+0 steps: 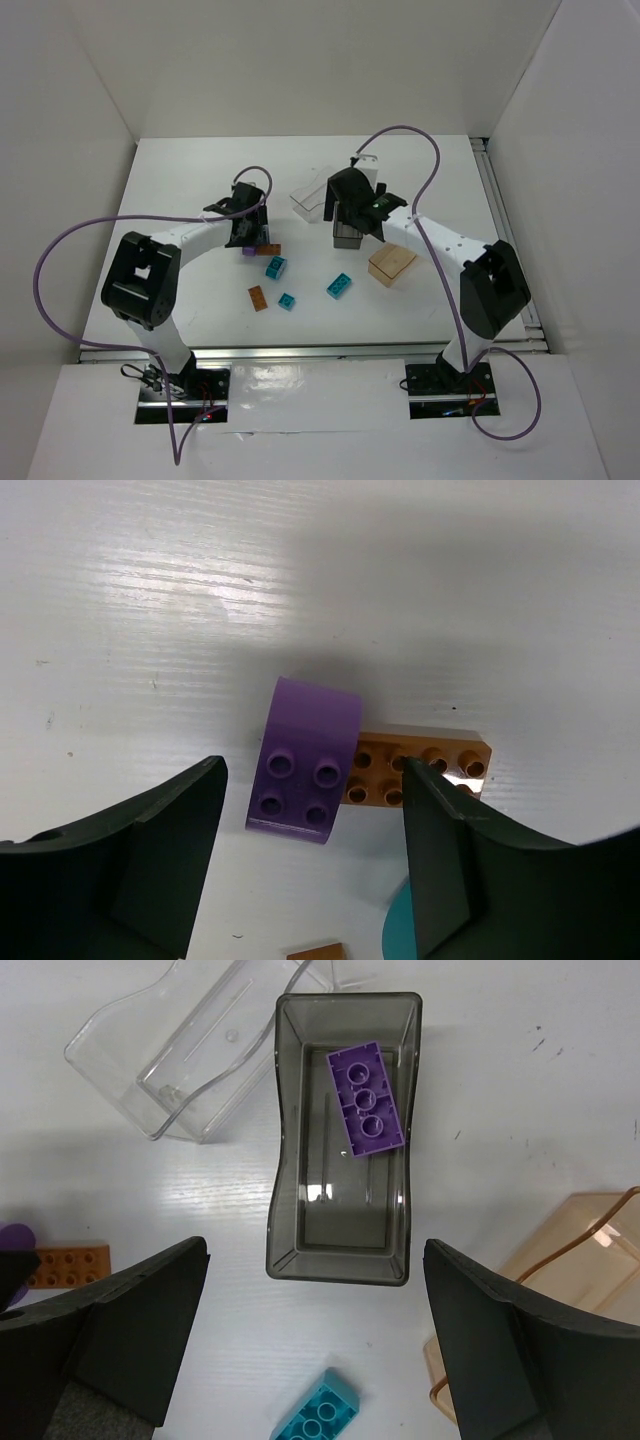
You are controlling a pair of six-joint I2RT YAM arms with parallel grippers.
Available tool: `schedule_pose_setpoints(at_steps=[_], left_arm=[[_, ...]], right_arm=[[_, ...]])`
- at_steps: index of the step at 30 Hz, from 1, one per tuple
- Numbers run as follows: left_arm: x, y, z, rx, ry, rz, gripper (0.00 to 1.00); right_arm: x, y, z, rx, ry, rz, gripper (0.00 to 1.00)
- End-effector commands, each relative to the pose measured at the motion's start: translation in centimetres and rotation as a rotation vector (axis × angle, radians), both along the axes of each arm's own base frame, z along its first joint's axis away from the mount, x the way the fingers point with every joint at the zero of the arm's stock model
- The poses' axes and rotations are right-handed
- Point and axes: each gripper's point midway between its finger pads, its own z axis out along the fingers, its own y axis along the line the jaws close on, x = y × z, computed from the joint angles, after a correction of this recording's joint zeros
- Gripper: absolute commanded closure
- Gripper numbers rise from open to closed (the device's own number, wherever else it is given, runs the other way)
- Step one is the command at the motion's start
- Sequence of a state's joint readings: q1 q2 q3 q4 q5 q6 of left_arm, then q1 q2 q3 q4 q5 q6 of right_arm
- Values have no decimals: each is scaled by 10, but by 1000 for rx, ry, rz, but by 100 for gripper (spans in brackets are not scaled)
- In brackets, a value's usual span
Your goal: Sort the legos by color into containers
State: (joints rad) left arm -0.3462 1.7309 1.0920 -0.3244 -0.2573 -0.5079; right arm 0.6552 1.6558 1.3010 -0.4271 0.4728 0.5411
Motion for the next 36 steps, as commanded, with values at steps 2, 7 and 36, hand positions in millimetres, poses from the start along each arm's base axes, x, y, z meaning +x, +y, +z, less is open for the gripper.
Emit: schedule_pose_setpoints(at_steps=[2,7,36], left_arm=[[0,9,2,-12,0,41,29],[1,7,-5,-14,19,37,45],[72,-250,129,-388,-223,-390,90]], right_arm=[[-3,6,4,-10,-2,2,5],[-4,5,-1,-21,12,3,5],[-85,-139,81,55,-151,-278,5]])
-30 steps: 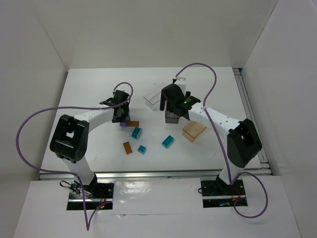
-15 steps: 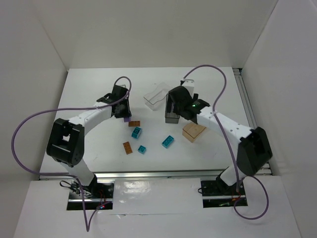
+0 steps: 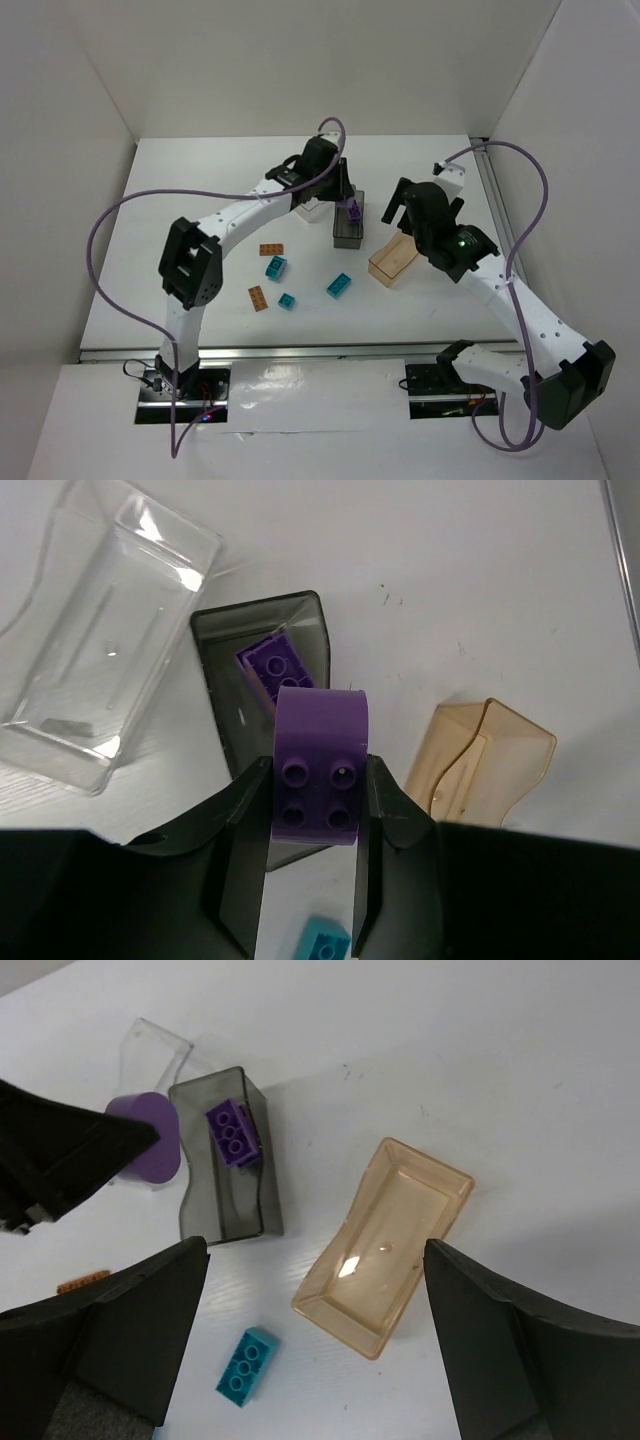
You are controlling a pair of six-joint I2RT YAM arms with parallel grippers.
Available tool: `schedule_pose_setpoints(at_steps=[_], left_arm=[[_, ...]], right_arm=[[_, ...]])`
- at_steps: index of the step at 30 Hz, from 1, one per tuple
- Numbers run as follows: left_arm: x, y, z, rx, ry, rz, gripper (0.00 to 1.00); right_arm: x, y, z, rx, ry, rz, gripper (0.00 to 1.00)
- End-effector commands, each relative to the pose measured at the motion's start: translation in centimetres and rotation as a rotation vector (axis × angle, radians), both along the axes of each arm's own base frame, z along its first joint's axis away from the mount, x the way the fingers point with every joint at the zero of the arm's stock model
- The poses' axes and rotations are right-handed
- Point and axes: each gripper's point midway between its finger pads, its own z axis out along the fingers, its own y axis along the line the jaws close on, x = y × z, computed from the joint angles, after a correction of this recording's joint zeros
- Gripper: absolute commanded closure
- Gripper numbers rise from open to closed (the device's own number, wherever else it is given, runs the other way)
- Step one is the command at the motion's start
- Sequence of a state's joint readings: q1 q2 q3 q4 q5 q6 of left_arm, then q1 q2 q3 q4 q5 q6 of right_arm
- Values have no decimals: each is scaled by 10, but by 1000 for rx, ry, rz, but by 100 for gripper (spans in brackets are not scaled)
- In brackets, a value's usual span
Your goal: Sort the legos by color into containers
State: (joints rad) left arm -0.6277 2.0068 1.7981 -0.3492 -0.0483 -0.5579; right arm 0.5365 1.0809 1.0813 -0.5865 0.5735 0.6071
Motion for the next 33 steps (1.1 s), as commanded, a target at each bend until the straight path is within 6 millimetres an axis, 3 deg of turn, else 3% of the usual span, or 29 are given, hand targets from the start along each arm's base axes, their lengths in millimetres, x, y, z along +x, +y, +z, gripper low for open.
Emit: schedule_pose_setpoints(at_steps=[1,2,6,8,10,11,13,14,15,16,17,18,20,23,24,26,27,28,33], left_arm=[[4,-27,-20,-14,55,-29,90],[4,-28,-26,-1,72,-29,88],[1,-41,-41,22,101,-49,65],[-3,-45,-41,22,101,-58,48],[-4,-41,-30,22,78,-56,40],[-5,-40,-26,20,76,-56,34],[-7,-32,-5,22,36,-38,31],[-10,-26,-1,33,36,-27,26],[-10,-18,3,47,20,1,26],[-14,-8,26,47,-18,16,24],[-15,10,25,98,-25,74,24],[-22,15,31,101,-23,75,24],[-26,51,49,135,-48,190,23],[-36,89,56,137,-32,293,22],[-43,110,61,139,-31,332,22],[-52,124,66,134,-37,360,22],[-56,135,59,146,-24,375,20],[-60,146,72,132,-48,398,20],[-71,172,72,136,-53,440,20]], right_arm=[[-12,-21,-12,-42,50,-58,5],[-15,-23,-11,-41,49,-58,5],[-21,-15,-13,-11,65,-11,5],[-27,-9,-28,4,105,33,5],[-29,-1,-40,29,128,61,5],[-36,8,-56,37,168,109,5],[-42,27,-66,84,179,152,5],[-47,33,-81,84,212,166,5],[-54,48,-88,105,227,199,5],[-54,57,-91,119,224,215,5],[-63,71,-105,123,256,243,5],[-60,74,-111,121,259,243,5],[-67,103,-118,154,263,302,3],[-74,134,-142,151,311,347,1],[-77,141,-160,134,356,350,1],[-76,159,-167,169,364,358,1],[-78,163,-174,182,388,359,1],[-75,167,-186,182,415,335,1],[-70,180,-213,161,471,304,3]])
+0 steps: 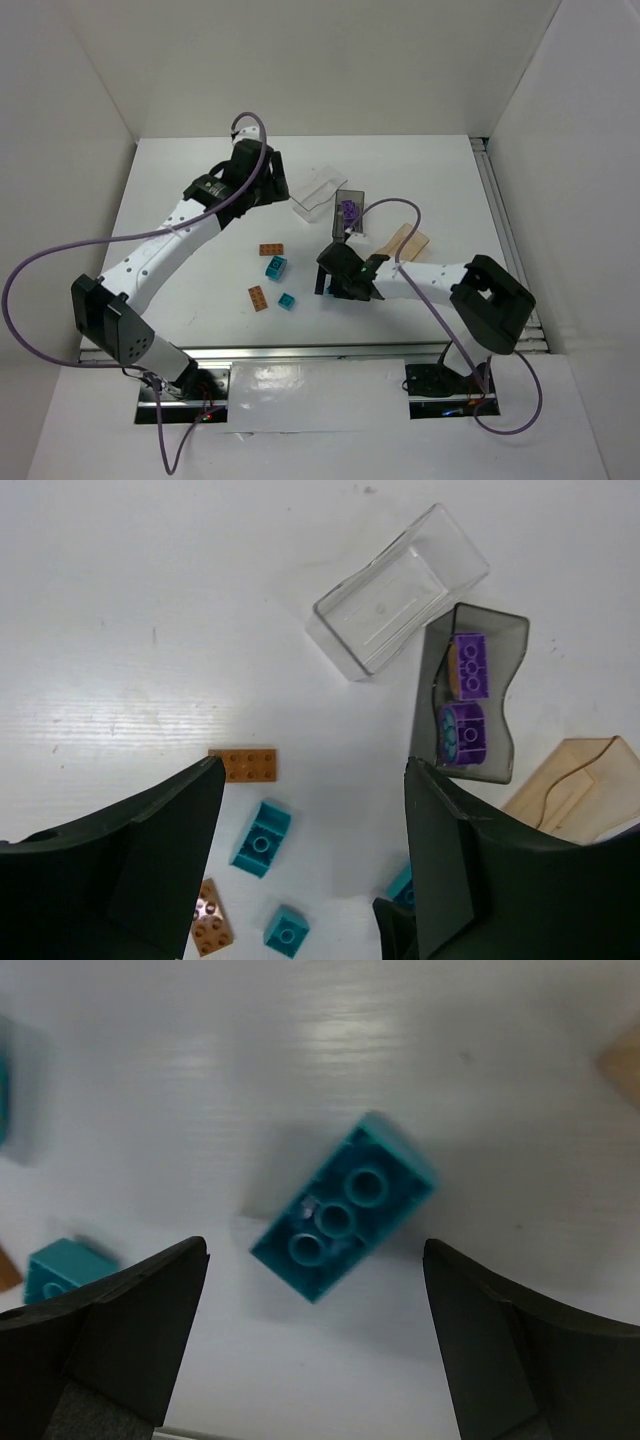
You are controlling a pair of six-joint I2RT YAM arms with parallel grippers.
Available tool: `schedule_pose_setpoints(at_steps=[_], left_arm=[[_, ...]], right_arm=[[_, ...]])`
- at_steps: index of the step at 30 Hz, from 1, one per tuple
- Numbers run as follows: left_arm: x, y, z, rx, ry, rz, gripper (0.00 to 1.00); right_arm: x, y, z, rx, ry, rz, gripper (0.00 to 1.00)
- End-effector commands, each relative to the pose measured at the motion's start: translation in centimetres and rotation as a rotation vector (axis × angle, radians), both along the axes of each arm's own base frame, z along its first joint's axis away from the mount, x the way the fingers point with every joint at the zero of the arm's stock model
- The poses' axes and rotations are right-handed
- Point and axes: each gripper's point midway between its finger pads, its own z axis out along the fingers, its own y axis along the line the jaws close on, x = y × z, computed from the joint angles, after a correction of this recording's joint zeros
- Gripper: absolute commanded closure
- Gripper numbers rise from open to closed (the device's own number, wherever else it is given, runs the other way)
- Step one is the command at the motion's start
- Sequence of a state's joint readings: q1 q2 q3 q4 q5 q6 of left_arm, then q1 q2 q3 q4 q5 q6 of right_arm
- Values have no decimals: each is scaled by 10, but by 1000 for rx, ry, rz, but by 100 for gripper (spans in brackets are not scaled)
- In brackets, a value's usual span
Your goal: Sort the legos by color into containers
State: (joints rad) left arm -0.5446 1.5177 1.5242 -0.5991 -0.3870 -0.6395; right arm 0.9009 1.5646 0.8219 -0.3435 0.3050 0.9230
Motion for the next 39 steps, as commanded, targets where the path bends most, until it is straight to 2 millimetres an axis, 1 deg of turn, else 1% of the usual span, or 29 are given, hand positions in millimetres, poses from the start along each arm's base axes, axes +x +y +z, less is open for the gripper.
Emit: schedule_pose_setpoints(at_steps=[1,3,5,7,11,12,13,15,16,17,18,19,20,21,22,23,25,26,27,28,29,30,32,33,34,36,37,38,39], left_arm=[[-5,16,-3,7,7,48,20],[-9,21,-4,3,11,51,20],[-11,20,-9,3,24,43,20],[-12,25,-9,2,24,52,20],[-15,27,-14,7,32,52,20],[-15,27,-14,7,32,52,20],[-15,27,-14,7,32,52,20],[-13,32,-13,13,29,70,20],[-15,33,-14,14,30,70,20],[-14,34,-17,19,27,77,20],[-16,35,-18,19,27,77,20],[-15,35,-19,15,22,77,20],[-15,35,-19,23,21,71,20],[-15,39,-23,27,29,81,20],[-13,39,-28,41,39,75,20],[-16,40,-30,48,51,75,20],[-20,42,-42,63,78,75,20],[-27,41,-57,90,110,57,20],[-28,40,-63,88,119,48,20],[-31,42,-70,105,133,40,20],[-38,38,-86,122,171,20,19],[-42,33,-94,125,192,0,17],[-49,32,-111,154,252,-16,12],[-53,27,-126,168,291,-35,11],[-56,26,-132,174,316,-43,9],[-67,20,-148,203,354,-74,7],[-69,21,-156,209,374,-67,5],[-72,16,-156,212,373,-82,5],[-77,15,-164,227,393,-92,4]], right_arm=[[18,33,8,83,-38,-41,5],[22,40,4,69,-50,-31,8],[29,40,-2,17,-49,-32,12],[33,43,-6,-19,-60,-27,17],[41,39,-4,-71,-83,-42,36],[38,39,-5,-88,-86,-27,46],[38,39,-5,-88,-86,-27,53],[43,41,3,-101,-118,-27,63],[41,37,5,-136,-128,-28,74],[46,38,20,-121,-156,-38,76],[44,36,27,-128,-172,-39,79],[44,29,34,-149,-185,-41,80],[48,23,56,-136,-236,-65,80],[49,17,67,-140,-261,-80,80],[47,8,76,-156,-274,-90,80],[50,-8,91,-161,-309,-125,80],[53,-32,99,-170,-311,-181,78],[53,-41,102,-169,-312,-200,78],[55,-60,107,-171,-321,-241,78],[55,-69,108,-175,-319,-259,78],[56,-78,108,-176,-319,-281,77],[57,-96,106,-182,-317,-324,77],[60,-111,104,-195,-306,-341,77],[60,-117,100,-197,-299,-349,77],[65,-127,104,-200,-303,-362,76],[70,-138,100,-209,-299,-382,76],[72,-146,96,-222,-286,-387,76],[77,-149,99,-216,-298,-400,75],[77,-151,94,-208,-284,-396,75]])
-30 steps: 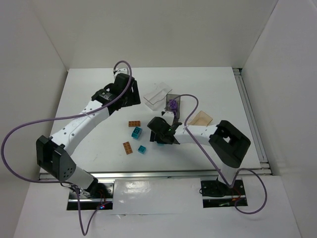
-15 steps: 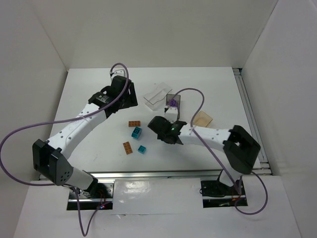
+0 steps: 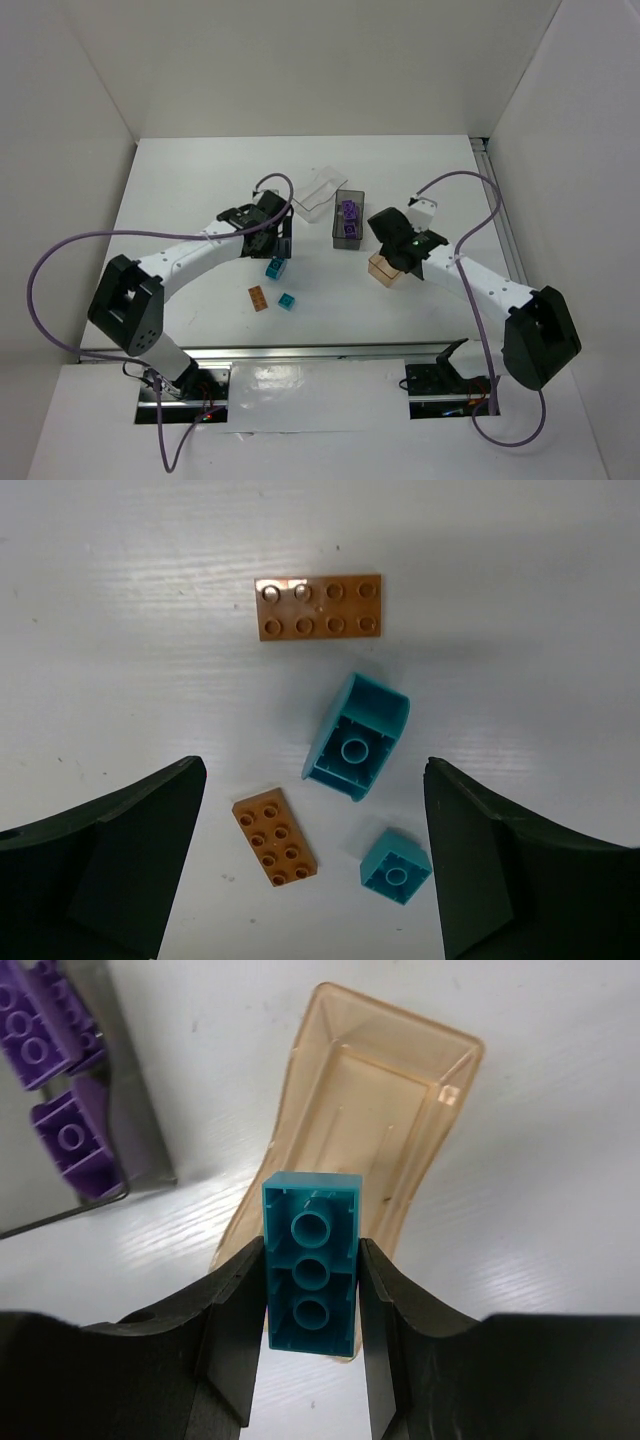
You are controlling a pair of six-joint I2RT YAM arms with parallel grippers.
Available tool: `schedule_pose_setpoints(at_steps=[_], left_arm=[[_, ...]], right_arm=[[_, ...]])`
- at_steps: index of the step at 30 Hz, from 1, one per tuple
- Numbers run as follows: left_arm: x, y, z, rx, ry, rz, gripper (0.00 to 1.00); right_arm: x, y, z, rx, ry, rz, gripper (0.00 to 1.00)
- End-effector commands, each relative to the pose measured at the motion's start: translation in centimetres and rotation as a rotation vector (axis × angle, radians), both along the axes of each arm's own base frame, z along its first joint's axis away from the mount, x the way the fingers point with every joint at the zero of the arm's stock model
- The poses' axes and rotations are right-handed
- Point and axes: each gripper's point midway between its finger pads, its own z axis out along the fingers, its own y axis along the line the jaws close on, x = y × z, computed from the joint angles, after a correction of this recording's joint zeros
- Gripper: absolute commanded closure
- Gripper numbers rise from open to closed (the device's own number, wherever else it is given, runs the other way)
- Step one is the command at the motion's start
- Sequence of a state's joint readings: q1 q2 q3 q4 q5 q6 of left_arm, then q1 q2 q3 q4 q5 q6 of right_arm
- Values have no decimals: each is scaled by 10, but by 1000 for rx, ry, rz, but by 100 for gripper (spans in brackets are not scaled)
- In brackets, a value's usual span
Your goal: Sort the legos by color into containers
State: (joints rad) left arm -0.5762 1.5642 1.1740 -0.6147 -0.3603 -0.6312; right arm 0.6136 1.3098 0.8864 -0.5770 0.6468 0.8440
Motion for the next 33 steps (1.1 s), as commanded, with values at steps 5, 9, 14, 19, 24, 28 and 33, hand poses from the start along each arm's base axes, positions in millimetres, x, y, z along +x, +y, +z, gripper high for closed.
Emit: schedule_pose_setpoints(at_steps=[5,9,14,19,24,28,33], left_arm=[[-14,-6,-36,36,71,-53,3],[-13,-15,-53,19,100,-89,3],[-8,-22,-73,25,132,-117,9],[-6,-28,-73,4,133,-127,48],[0,-50,-32,-85,62,-157,89],[1,-96,15,-200,-1,-285,89],[5,-189,60,-307,-69,-474,88]], right_arm=[[14,-22,-8,-16,7,-12,54],[23,-20,-2,-4,-5,2,7],[21,-22,20,10,-52,15,4],[17,-33,38,14,-78,-12,4],[11,-52,64,-9,-126,-59,4],[5,-74,83,-23,-152,-103,4],[-10,-92,105,4,-204,-149,4]])
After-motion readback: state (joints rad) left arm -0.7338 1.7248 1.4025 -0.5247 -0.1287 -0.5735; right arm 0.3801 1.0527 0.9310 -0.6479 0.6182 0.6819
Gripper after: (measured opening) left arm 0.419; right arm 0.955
